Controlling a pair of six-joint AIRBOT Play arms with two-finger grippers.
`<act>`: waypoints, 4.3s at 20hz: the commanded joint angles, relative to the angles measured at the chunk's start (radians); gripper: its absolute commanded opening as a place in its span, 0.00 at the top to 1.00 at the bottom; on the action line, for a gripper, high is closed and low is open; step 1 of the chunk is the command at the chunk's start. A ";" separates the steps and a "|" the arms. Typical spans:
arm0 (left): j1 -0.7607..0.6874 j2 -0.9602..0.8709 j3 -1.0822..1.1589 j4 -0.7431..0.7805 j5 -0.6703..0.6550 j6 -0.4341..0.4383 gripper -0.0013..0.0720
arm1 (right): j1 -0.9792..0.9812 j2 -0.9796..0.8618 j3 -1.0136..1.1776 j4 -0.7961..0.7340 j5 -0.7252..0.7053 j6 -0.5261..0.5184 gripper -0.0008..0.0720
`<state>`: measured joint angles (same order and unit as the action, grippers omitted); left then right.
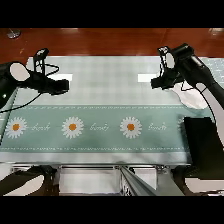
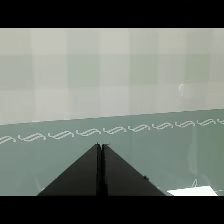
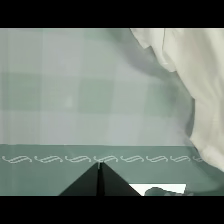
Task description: Fold the shirts.
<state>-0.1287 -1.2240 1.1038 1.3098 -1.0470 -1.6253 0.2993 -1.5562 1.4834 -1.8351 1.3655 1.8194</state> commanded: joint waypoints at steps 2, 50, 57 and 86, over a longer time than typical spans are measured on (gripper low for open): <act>0.000 0.000 0.000 0.000 0.000 0.000 0.96 | 0.001 0.000 0.001 0.000 0.000 0.000 0.96; 0.033 0.742 -0.336 -0.233 -0.042 0.147 0.02 | -0.236 0.653 0.298 0.574 -0.330 -0.317 0.96; 0.034 0.723 -0.343 -0.223 0.024 0.149 0.02 | 0.241 0.637 -0.059 0.548 -0.352 -0.176 0.96; -0.318 0.210 -0.771 -0.896 0.568 0.287 0.02 | -0.550 0.806 -1.075 0.892 -0.197 -0.320 0.15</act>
<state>-0.3328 -0.9020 0.2703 0.4728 -0.6731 -1.3663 -0.2718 -0.7612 0.4713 -0.9707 1.1446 1.5146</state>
